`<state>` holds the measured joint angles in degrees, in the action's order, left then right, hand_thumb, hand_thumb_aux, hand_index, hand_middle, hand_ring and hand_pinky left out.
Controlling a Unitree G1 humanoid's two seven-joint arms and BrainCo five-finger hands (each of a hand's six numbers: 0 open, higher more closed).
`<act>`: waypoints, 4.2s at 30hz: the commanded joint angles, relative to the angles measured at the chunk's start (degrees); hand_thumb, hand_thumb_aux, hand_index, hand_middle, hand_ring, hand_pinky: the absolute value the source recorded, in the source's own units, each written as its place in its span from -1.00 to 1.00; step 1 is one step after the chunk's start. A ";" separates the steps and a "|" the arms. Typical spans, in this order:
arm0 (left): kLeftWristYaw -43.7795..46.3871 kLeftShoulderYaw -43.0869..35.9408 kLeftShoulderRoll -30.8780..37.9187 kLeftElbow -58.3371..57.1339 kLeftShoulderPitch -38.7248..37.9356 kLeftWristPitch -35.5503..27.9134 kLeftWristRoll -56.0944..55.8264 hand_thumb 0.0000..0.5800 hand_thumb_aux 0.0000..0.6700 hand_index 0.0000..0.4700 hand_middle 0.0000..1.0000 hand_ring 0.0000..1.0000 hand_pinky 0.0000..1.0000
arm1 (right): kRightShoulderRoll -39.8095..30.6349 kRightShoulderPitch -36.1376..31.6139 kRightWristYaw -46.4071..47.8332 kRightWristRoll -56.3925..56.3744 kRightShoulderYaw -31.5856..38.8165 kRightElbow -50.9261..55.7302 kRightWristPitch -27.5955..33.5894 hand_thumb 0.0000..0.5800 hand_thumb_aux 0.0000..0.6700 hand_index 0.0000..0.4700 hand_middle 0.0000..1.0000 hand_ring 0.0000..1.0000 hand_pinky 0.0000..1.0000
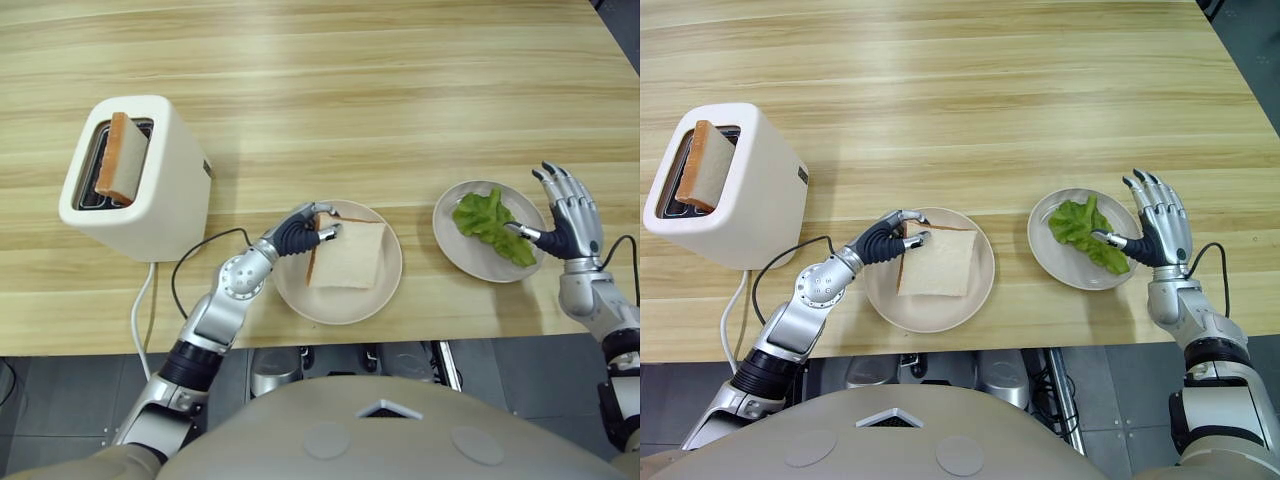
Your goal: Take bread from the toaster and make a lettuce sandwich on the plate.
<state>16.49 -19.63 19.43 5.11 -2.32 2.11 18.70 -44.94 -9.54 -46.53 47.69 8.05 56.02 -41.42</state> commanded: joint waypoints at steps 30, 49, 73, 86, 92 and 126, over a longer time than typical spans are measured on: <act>-8.18 4.21 1.96 0.13 2.60 2.83 11.44 -1.00 -1.00 -1.00 -1.00 -1.00 -1.00 | -1.13 -2.91 -9.49 4.27 16.03 3.25 4.31 1.00 1.00 0.96 -1.00 -1.00 -1.00; -10.90 9.81 0.99 2.13 4.08 4.14 7.86 -1.00 -1.00 -1.00 -1.00 -1.00 -1.00 | -2.20 -4.25 -4.34 -0.04 9.72 -25.42 -0.54 1.00 1.00 0.96 1.00 1.00 1.00; -11.27 24.04 3.16 16.02 3.83 2.88 4.04 -1.00 -1.00 -1.00 -1.00 -1.00 -1.00 | 18.19 -12.19 11.25 12.02 25.18 -31.50 -1.69 1.00 1.00 0.96 1.00 1.00 1.00; -9.96 34.18 4.48 23.22 2.09 0.05 0.30 -1.00 -1.00 -1.00 -1.00 -1.00 -1.00 | 17.38 -10.90 17.97 13.65 30.71 -28.44 0.28 1.00 1.00 0.96 1.00 1.00 1.00; -10.29 39.09 6.38 25.51 1.34 -0.82 1.10 -1.00 -1.00 -1.00 -1.00 -1.00 -1.00 | 15.79 -10.75 19.23 12.88 30.29 -27.70 0.66 1.00 1.00 0.96 1.00 1.00 1.00; -13.89 37.27 12.76 9.68 -7.05 -12.19 22.88 -1.00 -1.00 -1.00 -1.00 -1.00 -1.00 | 9.07 -8.74 24.66 2.52 12.95 -42.38 3.81 -1.00 -1.00 -1.00 -1.00 -1.00 -1.00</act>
<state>1.46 19.10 31.23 16.17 -9.48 -8.63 40.10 -36.21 -19.06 -21.74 50.57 21.52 13.91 -37.56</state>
